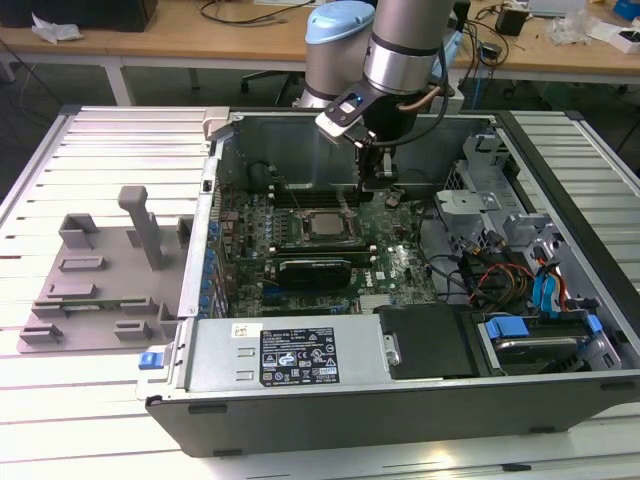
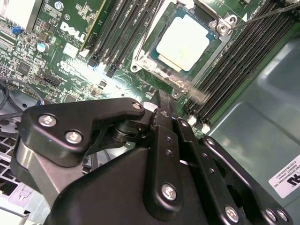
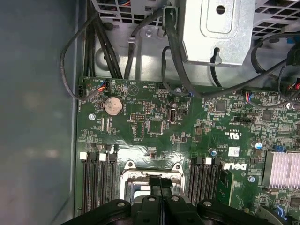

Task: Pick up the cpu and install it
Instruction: 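Close the cpu cover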

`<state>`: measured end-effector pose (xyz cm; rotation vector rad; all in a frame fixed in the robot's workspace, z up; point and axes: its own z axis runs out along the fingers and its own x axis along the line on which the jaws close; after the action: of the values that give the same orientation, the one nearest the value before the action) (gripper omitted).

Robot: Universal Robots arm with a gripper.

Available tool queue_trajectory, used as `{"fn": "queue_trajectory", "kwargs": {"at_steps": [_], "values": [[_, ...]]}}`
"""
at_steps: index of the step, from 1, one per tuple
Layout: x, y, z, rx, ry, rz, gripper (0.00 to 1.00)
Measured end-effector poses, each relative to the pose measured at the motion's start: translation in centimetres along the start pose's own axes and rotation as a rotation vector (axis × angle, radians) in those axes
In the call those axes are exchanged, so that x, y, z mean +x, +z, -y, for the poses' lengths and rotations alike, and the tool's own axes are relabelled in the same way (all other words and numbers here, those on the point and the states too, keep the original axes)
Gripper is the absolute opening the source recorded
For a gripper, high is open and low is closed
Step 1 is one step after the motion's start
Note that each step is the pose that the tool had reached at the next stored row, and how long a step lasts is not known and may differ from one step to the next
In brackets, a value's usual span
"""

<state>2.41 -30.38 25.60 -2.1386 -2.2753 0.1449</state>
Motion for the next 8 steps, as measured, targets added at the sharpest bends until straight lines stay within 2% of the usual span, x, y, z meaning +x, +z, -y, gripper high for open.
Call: {"fn": "queue_trajectory", "kwargs": {"at_steps": [5,8], "values": [[0.01,0.01,0.11,0.0000,0.000,0.0000,0.11],[0.03,0.06,0.46,0.0000,0.000,0.0000,0.11]]}}
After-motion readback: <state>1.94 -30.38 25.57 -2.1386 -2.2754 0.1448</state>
